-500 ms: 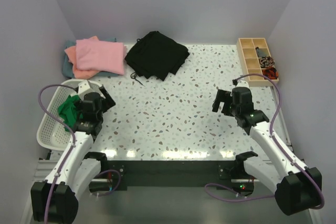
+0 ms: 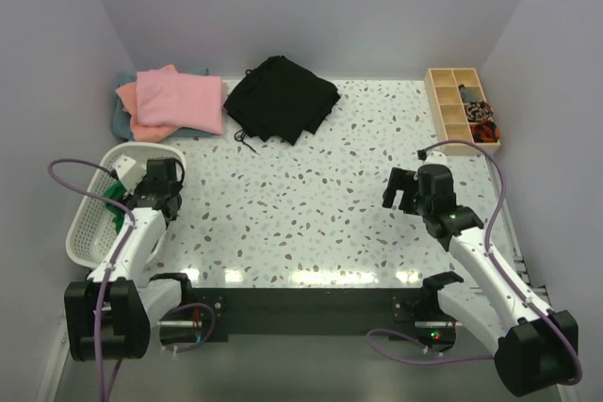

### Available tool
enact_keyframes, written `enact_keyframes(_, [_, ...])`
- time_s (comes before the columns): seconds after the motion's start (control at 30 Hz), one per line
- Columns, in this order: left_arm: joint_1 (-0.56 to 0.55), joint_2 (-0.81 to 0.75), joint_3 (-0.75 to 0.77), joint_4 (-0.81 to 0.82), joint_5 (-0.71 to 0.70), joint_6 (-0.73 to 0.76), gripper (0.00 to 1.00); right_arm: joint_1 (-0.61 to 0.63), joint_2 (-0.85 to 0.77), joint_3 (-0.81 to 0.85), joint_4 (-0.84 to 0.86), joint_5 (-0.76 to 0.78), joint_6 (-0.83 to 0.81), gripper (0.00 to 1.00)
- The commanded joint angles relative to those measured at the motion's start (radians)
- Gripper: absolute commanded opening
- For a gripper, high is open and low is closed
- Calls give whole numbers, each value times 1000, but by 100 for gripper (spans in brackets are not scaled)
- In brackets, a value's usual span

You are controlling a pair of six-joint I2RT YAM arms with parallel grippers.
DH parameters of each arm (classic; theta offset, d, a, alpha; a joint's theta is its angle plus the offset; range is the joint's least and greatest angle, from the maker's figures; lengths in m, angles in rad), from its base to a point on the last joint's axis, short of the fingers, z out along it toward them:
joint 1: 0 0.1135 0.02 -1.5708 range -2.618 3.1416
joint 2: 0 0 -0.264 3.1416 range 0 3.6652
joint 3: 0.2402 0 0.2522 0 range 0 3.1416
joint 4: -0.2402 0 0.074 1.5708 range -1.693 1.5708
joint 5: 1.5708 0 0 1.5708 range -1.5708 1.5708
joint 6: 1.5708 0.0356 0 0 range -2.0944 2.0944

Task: Fold and stack the t-shirts
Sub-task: Grab crumpled tshirt from bin with the left arm, then move the tshirt to the center of the board

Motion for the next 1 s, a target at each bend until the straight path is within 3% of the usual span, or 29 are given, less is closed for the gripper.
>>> enact_keyframes(0.0, [38, 58, -3, 90, 26, -24, 100, 2, 20, -5, 52, -10, -18, 99])
enact_keyframes(0.1, [65, 129, -34, 156, 71, 0, 94, 1, 32, -1, 55, -15, -23, 99])
enact_keyframes(0.17, [68, 175, -40, 183, 106, 18, 71, 2, 34, -1, 55, -12, -21, 99])
enact_keyframes(0.2, [68, 186, -48, 201, 115, 20, 51, 2, 34, -1, 56, -12, -21, 99])
enact_keyframes(0.23, [68, 195, -51, 206, 131, 20, 2, -1, 35, -1, 58, -12, -21, 99])
enact_keyframes(0.37, [68, 140, -51, 221, 187, 49, 0, 1, 40, 2, 61, -19, -21, 99])
enact_keyframes(0.5, [67, -21, 7, 191, 250, 92, 0, 1, 45, -1, 84, -59, -18, 99])
enact_keyframes(0.67, [65, -164, 308, 109, 368, 198, 0, 2, 48, -5, 116, -104, -3, 99])
enact_keyframes(0.77, [65, -181, 473, 100, 560, 250, 0, 1, 55, -9, 141, -113, 14, 99])
enact_keyframes(0.8, [65, -187, 499, 127, 695, 253, 0, 4, 61, -14, 148, -125, 23, 99])
enact_keyframes(0.97, [45, -211, 489, 282, 1127, 214, 0, 2, 86, -9, 165, -136, 40, 99])
